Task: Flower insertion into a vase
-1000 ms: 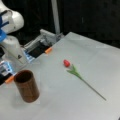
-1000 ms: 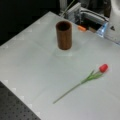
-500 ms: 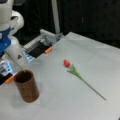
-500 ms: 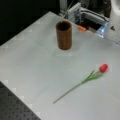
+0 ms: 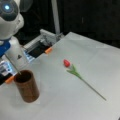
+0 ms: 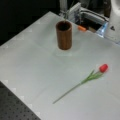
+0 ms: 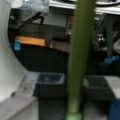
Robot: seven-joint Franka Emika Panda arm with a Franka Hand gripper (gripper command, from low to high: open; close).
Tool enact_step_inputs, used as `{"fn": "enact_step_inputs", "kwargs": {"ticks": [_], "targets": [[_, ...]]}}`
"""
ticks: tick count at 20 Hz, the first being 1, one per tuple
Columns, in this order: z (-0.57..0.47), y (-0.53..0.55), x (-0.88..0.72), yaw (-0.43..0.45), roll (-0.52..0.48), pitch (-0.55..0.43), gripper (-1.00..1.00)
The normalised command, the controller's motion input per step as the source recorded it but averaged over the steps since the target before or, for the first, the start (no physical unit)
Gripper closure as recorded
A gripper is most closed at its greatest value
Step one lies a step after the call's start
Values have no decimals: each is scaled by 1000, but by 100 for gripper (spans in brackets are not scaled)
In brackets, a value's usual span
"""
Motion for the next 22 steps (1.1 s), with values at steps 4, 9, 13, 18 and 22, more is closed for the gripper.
{"fn": "enact_step_inputs", "kwargs": {"ticks": [4,9,13,18,22], "targets": [[56,-32,302,-67,-217,453,100],[-50,-144,357,-40,-127,285,100],[-84,-248,340,-24,-82,185,100],[-186,-229,378,-34,-82,96,100],[-301,-159,373,-87,-77,19,100]]}}
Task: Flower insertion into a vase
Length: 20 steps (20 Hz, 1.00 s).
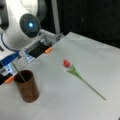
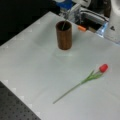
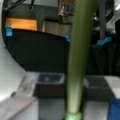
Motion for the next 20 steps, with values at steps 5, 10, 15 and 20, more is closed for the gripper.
{"fn": "enact_step_inputs", "kwargs": {"ticks": [5,10,15,20], "targets": [[-306,-58,368,-121,-61,14,100],[-299,32,357,-136,-17,-28,100],[-289,62,338,-133,35,-40,100],[-207,59,316,-143,58,-55,-100]]}}
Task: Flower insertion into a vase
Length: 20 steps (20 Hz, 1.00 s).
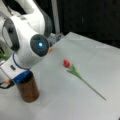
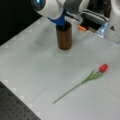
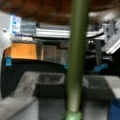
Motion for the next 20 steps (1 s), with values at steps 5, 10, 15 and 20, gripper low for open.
{"fn": "enact_step_inputs", "kwargs": {"ticks": [5,10,15,20], "targets": [[-91,39,258,-160,48,-42,-100],[33,-19,210,-151,30,-3,-100],[155,-30,247,-179,36,-87,-100],[205,77,207,-148,13,-425,-100]]}}
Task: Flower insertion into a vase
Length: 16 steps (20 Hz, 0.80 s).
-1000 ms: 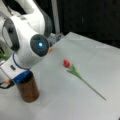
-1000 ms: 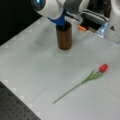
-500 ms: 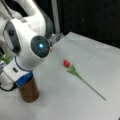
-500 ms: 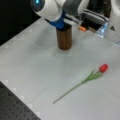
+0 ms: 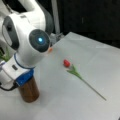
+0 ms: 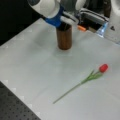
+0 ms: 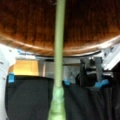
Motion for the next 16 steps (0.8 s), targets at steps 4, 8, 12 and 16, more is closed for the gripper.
{"fn": "enact_step_inputs", "kwargs": {"ticks": [4,8,12,16], "targets": [[183,198,69,-120,-6,-605,-100],[98,253,-62,-153,-27,-489,-100],[-31,379,-101,-182,-4,-444,-100],[-134,627,-133,-78,59,-641,-100]]}}
